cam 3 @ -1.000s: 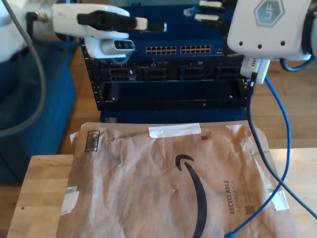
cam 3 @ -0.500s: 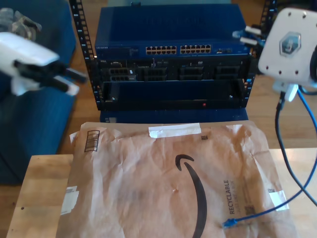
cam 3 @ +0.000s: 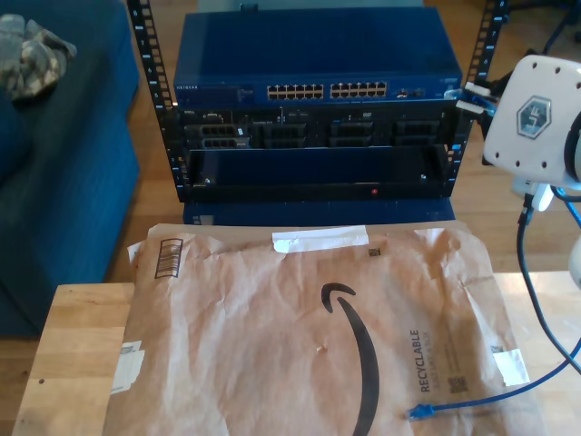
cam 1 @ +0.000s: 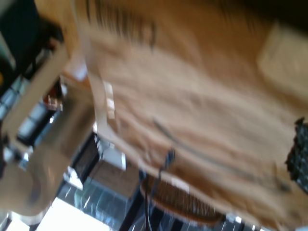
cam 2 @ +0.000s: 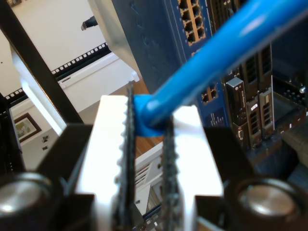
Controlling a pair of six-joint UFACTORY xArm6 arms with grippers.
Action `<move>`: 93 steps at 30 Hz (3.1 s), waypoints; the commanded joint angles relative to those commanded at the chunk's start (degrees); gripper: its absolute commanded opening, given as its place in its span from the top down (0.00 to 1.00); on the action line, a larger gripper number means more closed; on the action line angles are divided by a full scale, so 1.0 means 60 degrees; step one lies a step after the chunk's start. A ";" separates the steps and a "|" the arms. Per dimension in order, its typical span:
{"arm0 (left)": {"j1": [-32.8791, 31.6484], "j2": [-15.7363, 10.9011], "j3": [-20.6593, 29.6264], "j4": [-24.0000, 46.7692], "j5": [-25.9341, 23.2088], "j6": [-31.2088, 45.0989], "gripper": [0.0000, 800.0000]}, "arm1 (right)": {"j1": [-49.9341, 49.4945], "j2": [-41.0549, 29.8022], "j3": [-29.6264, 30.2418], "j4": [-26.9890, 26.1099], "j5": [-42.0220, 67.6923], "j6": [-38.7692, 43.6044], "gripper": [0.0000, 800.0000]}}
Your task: Grab the cable and plug it in
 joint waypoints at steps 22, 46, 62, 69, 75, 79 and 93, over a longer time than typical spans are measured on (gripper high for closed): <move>0.4308 -0.4381 0.6374 0.3223 -0.2960 0.4938 0.00 | -0.0073 0.0103 0.0733 0.0015 -0.0015 0.0000 0.99; 0.6916 -0.5011 0.9216 0.3150 -0.7722 0.7678 0.00 | -0.0059 0.0879 0.0571 -0.0381 -0.0029 -0.0015 1.00; 0.6960 -0.4982 0.9216 0.3150 -0.7736 0.7678 0.00 | 0.0176 0.1626 0.1026 -0.0586 -0.0059 0.0073 1.00; 0.6960 -0.4982 0.9216 0.3150 -0.7722 0.7678 0.00 | 0.0835 0.2652 0.0879 -0.0601 -0.0923 0.0059 1.00; 0.6960 -0.4982 0.9216 0.3150 -0.7736 0.7678 0.00 | 0.1407 0.3062 0.0117 -0.0645 -0.0938 0.0000 1.00; 0.6960 -0.4982 0.9216 0.3150 -0.7736 0.7678 0.00 | 0.1729 0.3238 -0.0220 -0.0908 -0.0952 -0.0073 1.00; 0.6960 -0.4982 0.9216 0.3150 -0.7736 0.7678 0.00 | 0.1773 0.3941 -0.0659 -0.2476 -0.1055 -0.0029 0.99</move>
